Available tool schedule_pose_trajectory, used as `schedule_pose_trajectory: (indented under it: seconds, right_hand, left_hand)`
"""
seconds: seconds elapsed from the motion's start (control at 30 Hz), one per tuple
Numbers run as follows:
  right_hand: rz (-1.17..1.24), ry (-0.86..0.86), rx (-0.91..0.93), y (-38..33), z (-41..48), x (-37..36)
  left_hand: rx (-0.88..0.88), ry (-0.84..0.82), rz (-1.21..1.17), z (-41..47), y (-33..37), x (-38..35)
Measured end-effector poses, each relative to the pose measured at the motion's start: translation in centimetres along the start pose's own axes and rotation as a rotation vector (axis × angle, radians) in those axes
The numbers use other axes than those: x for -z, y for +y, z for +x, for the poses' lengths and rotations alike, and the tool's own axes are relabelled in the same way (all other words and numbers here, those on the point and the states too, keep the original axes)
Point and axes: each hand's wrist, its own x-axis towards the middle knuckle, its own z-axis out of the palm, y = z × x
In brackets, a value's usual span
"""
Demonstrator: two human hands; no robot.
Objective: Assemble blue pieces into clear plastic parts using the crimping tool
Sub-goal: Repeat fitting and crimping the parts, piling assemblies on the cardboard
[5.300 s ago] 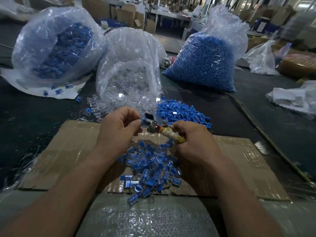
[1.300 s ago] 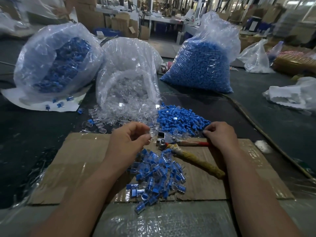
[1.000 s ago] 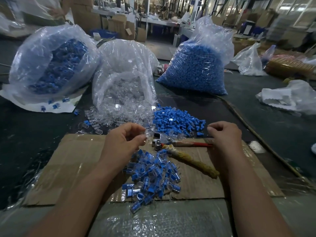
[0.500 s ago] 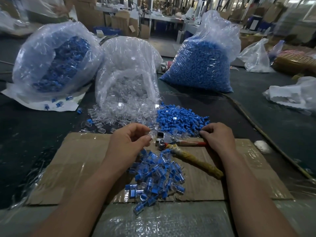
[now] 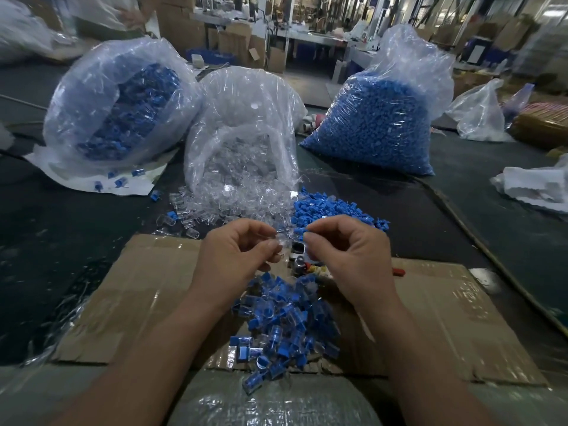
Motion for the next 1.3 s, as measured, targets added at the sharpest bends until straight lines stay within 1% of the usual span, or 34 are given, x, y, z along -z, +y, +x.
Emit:
schedule_pose_trajectory:
  seconds: [0.1,0.3,0.4,0.57,0.73,0.87,1.13,1.3]
  right_hand:
    - [-0.019,-0.029,0.033,0.2,-0.2,-0.7]
    - [-0.187,-0.021,0.032,1.0,-0.4,-1.4]
    - [-0.222,-0.059,0.009,1.1,-0.5,-1.4]
    - [-0.112,-0.125,-0.025,0.9,-0.3,-1.1]
    - [0.076,-0.207,0.075,0.6,-0.3,-0.8]
    - [0.219,-0.234,0.079,1.0,-0.5,-0.5]
    - [0.145,-0.173,0.165,1.5,-0.5,-0.4]
    - [0.084,-0.166,0.188,1.5,-0.4,-0.2]
  left_hand:
    - [-0.012,0.000,0.010,-0.2,0.1,-0.2]
    - [-0.044,-0.021,0.035,-0.5,0.6,-0.6]
    - [-0.044,-0.034,0.063,-0.6,0.6,-0.8]
    - [-0.035,-0.036,0.036,-0.4,0.7,-0.4]
    - [0.014,-0.088,-0.061,-0.3,0.8,0.0]
    - [0.097,-0.128,-0.177,-0.2,0.9,0.1]
    - [0.194,-0.202,-0.289,0.0,0.7,0.3]
    - [0.219,-0.212,-0.318,0.1,0.8,0.3]
